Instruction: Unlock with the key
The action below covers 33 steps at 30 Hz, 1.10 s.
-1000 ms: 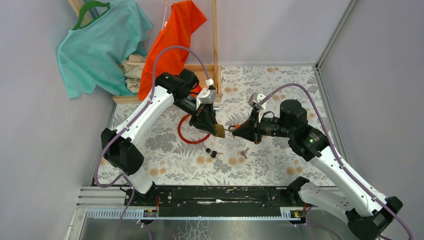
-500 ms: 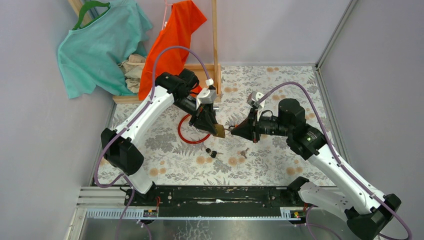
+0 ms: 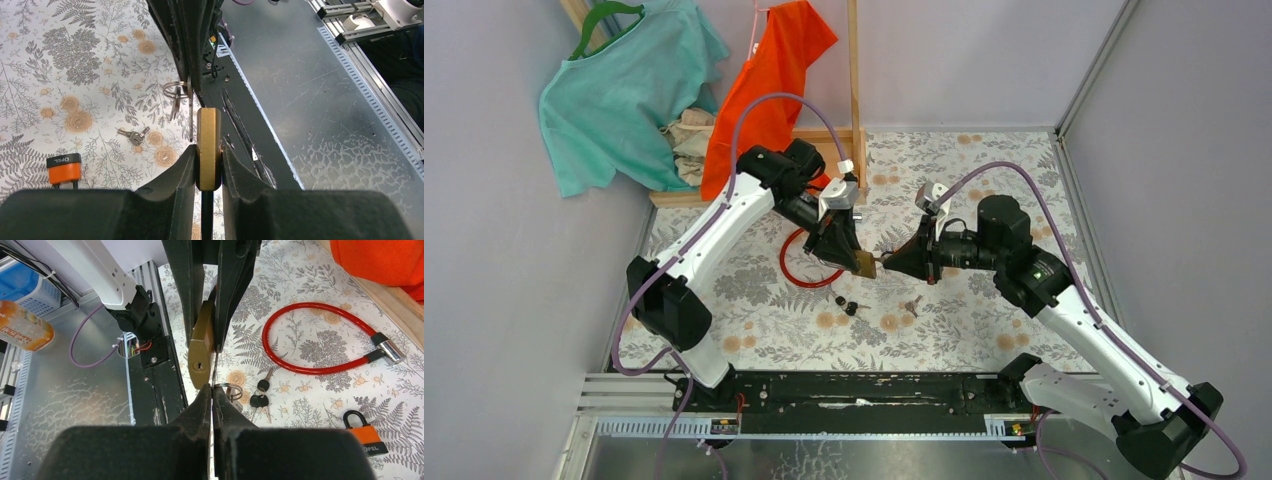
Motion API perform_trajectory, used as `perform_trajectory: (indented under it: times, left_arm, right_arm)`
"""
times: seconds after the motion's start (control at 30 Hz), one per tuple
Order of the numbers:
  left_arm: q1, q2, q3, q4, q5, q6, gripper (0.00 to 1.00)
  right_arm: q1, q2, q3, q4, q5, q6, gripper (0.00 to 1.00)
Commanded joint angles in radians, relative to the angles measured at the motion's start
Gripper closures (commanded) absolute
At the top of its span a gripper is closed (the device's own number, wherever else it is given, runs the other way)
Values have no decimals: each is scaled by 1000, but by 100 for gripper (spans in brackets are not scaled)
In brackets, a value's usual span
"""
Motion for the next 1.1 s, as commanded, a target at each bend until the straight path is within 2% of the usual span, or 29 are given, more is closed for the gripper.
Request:
perform_trajectory:
  times: [0.0, 0.17, 0.43, 1.07]
  left_arm:
    - [-17, -39, 22, -13, 83, 0, 100]
    - [-19, -47, 22, -14, 71, -4, 100]
    - [-13, -73, -6, -14, 32, 16, 100]
    - [-25, -57, -10, -13, 52, 19, 100]
  right_arm:
    - [10, 15, 18, 71, -38, 17, 100]
    - [9, 2, 23, 49, -28, 15, 100]
    - [9, -118, 9, -103, 3, -3, 100]
    - [9, -98, 2, -6, -75, 28, 100]
